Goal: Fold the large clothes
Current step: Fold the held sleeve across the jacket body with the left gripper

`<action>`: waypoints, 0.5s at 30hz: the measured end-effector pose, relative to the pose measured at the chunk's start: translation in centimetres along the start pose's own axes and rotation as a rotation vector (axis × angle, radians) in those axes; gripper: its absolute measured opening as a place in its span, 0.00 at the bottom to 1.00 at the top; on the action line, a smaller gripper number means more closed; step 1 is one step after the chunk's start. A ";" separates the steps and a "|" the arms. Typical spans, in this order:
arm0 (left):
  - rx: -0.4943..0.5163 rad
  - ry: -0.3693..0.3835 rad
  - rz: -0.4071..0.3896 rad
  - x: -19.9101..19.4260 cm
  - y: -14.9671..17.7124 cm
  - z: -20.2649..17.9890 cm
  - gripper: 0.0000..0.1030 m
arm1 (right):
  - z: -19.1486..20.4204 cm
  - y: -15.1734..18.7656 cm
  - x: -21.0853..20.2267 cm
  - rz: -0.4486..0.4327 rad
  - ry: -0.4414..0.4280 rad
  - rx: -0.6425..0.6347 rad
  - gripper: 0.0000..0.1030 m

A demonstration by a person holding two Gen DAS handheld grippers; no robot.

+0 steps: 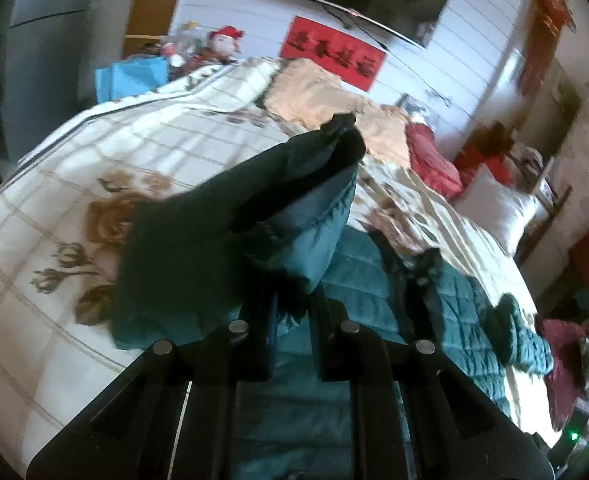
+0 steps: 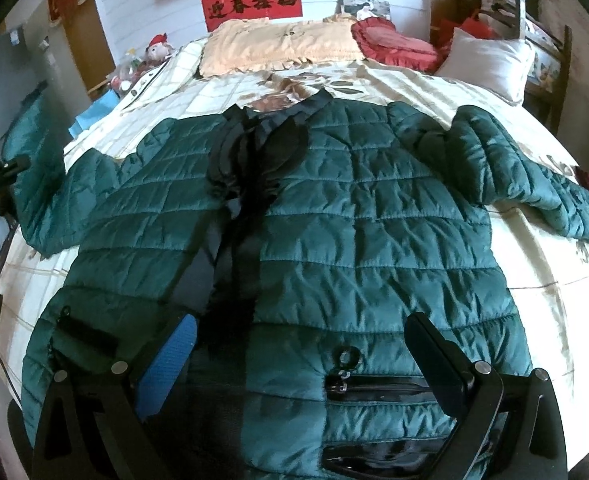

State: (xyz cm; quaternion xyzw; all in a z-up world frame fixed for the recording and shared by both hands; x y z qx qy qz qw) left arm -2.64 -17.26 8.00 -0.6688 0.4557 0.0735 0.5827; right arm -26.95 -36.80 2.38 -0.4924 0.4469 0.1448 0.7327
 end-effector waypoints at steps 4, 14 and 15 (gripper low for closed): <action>0.046 0.036 0.031 1.0 1.1 -3.6 0.12 | -0.7 -0.1 -0.2 -0.007 -0.009 0.024 1.00; 0.095 0.093 0.120 4.0 4.2 -9.3 0.10 | -2.3 -0.2 -0.5 -0.017 -0.019 0.058 1.00; 0.103 0.100 0.131 4.3 4.6 -9.9 0.10 | -2.5 -0.1 -0.5 -0.017 -0.020 0.062 1.00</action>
Point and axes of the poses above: each gripper's, at about its wrist camera, not at the fingertips, and x roughly the way its jaws point, z to its left, y to its underside, the point moved 10 cm from there along x, roughly the way its jaws point, and after that the axes turned 2 degrees about x, right-handed, at the moved point
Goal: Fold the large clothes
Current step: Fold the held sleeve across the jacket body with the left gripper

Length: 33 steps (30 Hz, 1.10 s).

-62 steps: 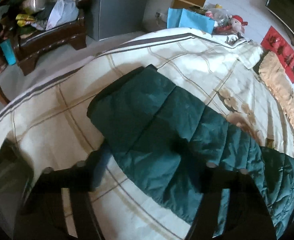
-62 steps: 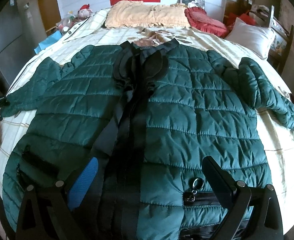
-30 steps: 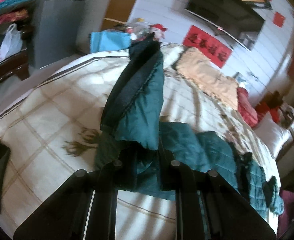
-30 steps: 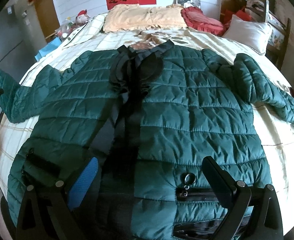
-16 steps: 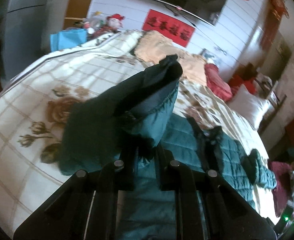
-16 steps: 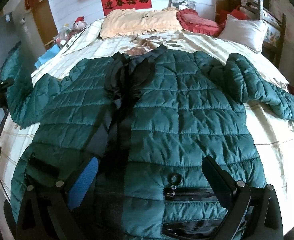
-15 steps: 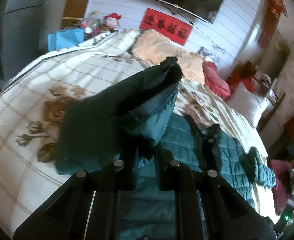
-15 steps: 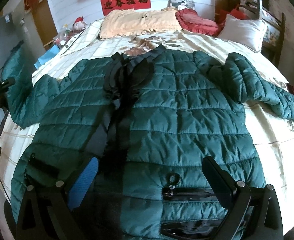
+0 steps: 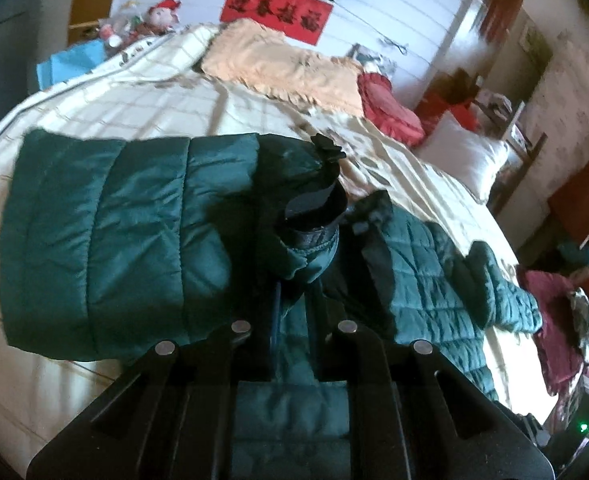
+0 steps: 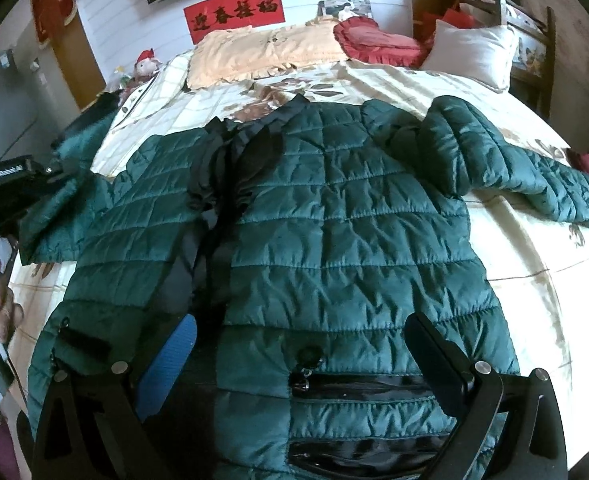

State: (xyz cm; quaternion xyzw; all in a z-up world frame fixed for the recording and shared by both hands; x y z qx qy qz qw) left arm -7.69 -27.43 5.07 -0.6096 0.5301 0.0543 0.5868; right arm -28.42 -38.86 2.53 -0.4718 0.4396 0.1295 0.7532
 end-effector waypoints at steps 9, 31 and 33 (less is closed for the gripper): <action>0.080 0.072 0.061 1.9 2.3 -5.5 0.10 | -1.6 0.0 -0.1 -0.007 0.002 0.034 1.00; 0.149 0.208 0.186 5.2 6.8 -11.2 0.60 | -5.5 -0.1 -0.2 0.004 -0.007 0.135 1.00; 0.151 0.236 0.164 3.4 6.3 -11.1 0.61 | -5.3 -0.8 -0.1 0.003 -0.026 0.133 1.00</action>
Point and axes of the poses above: each gripper's, at about its wrist camera, not at the fingertips, and x roughly the way its jaws point, z to its left, y to its underside, the point moved 10 cm from there along x, roughly the way its jaws point, and after that the axes turned 2 degrees about x, right-handed, at the moved point
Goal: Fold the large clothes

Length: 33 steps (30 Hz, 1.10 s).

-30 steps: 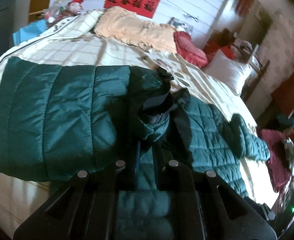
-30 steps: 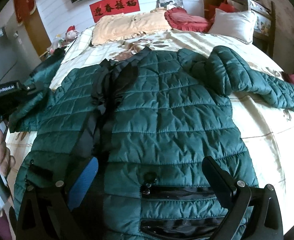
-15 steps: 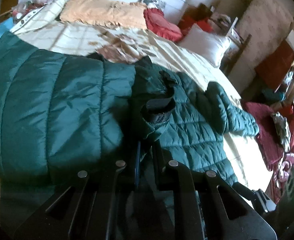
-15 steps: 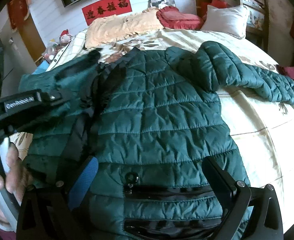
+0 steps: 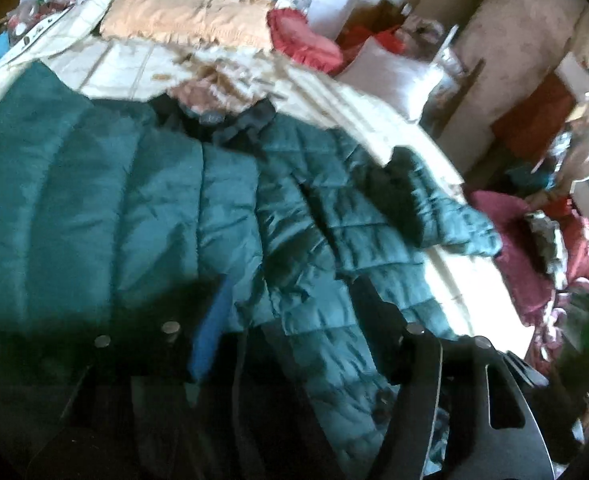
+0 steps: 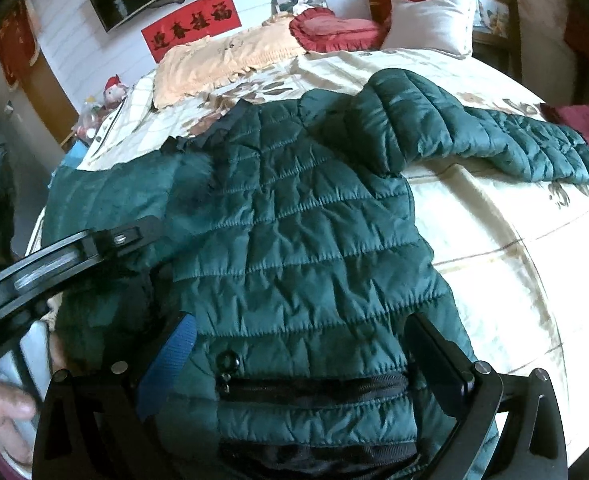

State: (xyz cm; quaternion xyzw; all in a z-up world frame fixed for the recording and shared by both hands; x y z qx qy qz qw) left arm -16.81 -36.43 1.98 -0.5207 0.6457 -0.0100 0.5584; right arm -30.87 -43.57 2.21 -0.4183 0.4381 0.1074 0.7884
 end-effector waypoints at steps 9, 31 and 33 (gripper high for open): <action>-0.051 -0.148 -0.099 -9.7 -0.7 8.3 0.63 | 3.7 -4.6 2.5 0.032 -0.103 0.010 1.00; -0.275 -0.422 -0.073 -8.2 0.2 21.9 0.63 | 4.9 -13.8 6.4 -0.165 0.076 -0.208 0.14; -0.265 -0.432 -0.038 -6.6 0.5 21.8 0.63 | 3.4 -13.8 8.1 -0.145 0.125 -0.197 0.13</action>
Point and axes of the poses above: each gripper's, at about its wrist camera, not at the fingertips, and x roughly the way its jaws point, z to its left, y to its underside, the point moved 10 cm from there along x, roughly the way its jaws point, and after that the axes turned 2 degrees about x, right-handed, at the moved point
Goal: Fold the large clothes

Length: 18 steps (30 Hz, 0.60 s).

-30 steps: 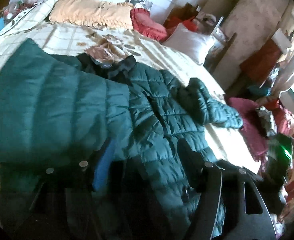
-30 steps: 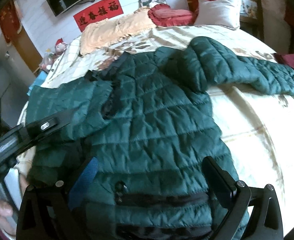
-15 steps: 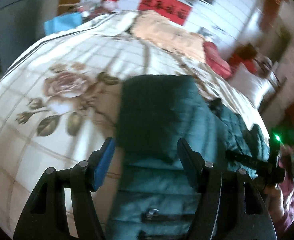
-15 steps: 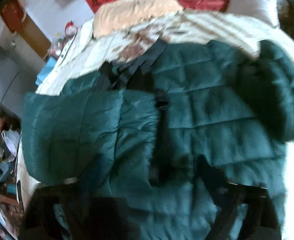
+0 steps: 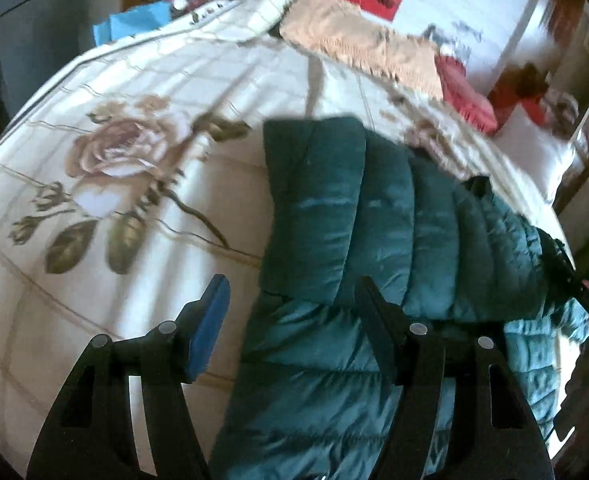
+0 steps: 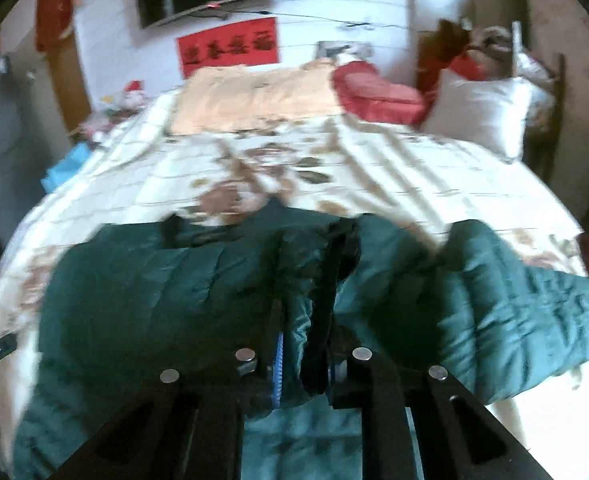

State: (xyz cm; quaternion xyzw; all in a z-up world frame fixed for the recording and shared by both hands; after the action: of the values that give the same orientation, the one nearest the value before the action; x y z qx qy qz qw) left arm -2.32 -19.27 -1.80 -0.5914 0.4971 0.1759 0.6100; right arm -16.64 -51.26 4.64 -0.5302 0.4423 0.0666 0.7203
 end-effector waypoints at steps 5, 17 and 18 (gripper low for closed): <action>0.014 -0.007 0.012 0.5 0.2 -0.9 0.63 | -1.7 2.7 2.8 0.122 -0.010 0.062 0.17; 0.082 -0.061 -0.076 1.7 -3.6 -4.3 0.63 | 6.8 0.4 -1.4 0.022 -0.195 -0.061 0.61; 0.084 -0.070 -0.071 2.4 -3.7 -4.3 0.63 | 7.7 0.5 -0.8 0.020 -0.190 -0.083 0.61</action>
State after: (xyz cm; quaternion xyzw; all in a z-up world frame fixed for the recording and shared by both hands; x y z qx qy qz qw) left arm -0.05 -24.88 -0.90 -0.5761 0.4610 0.1539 0.6572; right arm -13.07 -44.45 5.20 -0.5464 0.3740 0.1421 0.7358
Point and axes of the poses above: each gripper's, at about its wrist camera, not at the fingertips, and x roughly the way its jaws point, z to its left, y to its underside, the point moved 10 cm from there along x, roughly the way its jaws point, and after that the axes turned 2 degrees about x, right-handed, at the moved point
